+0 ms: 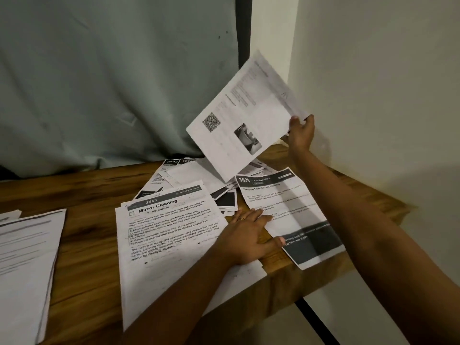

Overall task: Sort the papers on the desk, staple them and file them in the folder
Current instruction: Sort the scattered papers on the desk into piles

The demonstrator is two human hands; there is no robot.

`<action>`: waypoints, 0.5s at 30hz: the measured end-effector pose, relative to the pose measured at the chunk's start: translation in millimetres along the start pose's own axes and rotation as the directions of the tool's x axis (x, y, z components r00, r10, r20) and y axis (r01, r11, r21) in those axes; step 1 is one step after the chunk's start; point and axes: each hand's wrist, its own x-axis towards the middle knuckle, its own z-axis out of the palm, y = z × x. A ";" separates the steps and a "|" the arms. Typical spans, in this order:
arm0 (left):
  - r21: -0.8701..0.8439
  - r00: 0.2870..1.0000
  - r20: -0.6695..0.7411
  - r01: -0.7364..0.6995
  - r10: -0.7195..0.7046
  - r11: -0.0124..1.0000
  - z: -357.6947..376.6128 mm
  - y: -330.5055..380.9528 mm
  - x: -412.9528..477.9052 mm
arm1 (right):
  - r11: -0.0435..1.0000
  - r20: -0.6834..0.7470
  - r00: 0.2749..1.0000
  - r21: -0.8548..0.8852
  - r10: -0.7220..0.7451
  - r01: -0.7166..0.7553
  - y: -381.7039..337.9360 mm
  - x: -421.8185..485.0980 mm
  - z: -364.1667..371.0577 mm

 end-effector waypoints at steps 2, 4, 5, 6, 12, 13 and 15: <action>0.009 1.000 0.001 0.003 -0.003 1.000 0.1 0.8 -0.7 | 0.994 -0.071 0.997 0.099 0.044 -0.037 -15.5 1.2 -16.9; 0.032 1.000 0.003 0.013 -0.013 0.999 0.9 -0.1 0.4 | 0.982 -0.138 0.987 0.179 0.082 -0.056 -29.3 0.5 -36.2; 0.049 1.000 -0.012 0.013 -0.012 0.999 0.5 -1.0 0.9 | 0.978 -0.169 0.981 0.197 0.099 -0.065 -33.0 0.9 -45.1; 0.064 0.999 -0.041 0.004 -0.001 0.998 0.1 -1.1 0.7 | 0.975 -0.199 0.972 0.207 0.124 -0.082 -37.8 -1.7 -54.8; -0.186 0.871 -0.488 -0.040 -0.057 0.982 -26.9 18.3 -20.9 | 0.934 -0.223 0.935 0.293 0.275 -0.204 -50.5 -25.3 -94.7; -0.253 0.797 -0.595 -0.057 -0.109 0.966 -37.5 19.7 -24.4 | 0.936 -0.208 0.937 0.277 0.280 -0.218 -50.1 -28.1 -98.6; -0.347 0.626 -0.751 -0.104 -0.209 0.932 -64.3 15.7 -31.4 | 0.948 -0.168 0.947 0.216 0.273 -0.234 -52.2 -36.6 -102.0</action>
